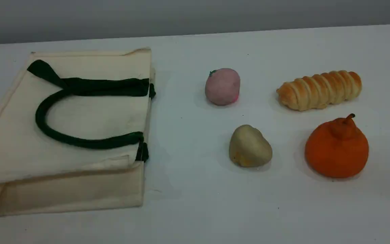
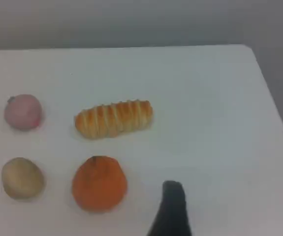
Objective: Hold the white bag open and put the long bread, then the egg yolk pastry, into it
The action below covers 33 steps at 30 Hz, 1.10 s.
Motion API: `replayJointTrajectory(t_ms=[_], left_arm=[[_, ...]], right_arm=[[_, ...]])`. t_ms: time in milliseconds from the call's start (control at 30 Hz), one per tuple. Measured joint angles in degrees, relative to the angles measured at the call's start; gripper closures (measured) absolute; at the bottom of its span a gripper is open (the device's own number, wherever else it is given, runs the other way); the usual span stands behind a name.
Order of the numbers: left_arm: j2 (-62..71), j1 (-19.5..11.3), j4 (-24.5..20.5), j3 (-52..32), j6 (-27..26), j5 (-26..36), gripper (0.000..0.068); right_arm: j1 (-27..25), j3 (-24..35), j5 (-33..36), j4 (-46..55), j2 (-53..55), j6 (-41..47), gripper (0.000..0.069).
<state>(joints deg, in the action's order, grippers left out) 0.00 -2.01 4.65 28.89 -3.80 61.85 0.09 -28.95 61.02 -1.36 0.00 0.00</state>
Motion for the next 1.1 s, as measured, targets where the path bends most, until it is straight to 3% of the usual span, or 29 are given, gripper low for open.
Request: replayJointTrajectory(t_ms=[867, 1100], left_arm=[[0.00, 0.60, -0.07, 0.00, 0.17, 0.00, 0.0157], [0.78, 4.85, -3.35, 1.24, 5.28, -0.91, 0.0157]], right_arm=[[2.25, 0.00, -0.06, -1.69, 0.00, 1.86, 0.0148], [4.22, -0.25, -0.06, -3.66, 0.21, 4.92, 0.0148]])
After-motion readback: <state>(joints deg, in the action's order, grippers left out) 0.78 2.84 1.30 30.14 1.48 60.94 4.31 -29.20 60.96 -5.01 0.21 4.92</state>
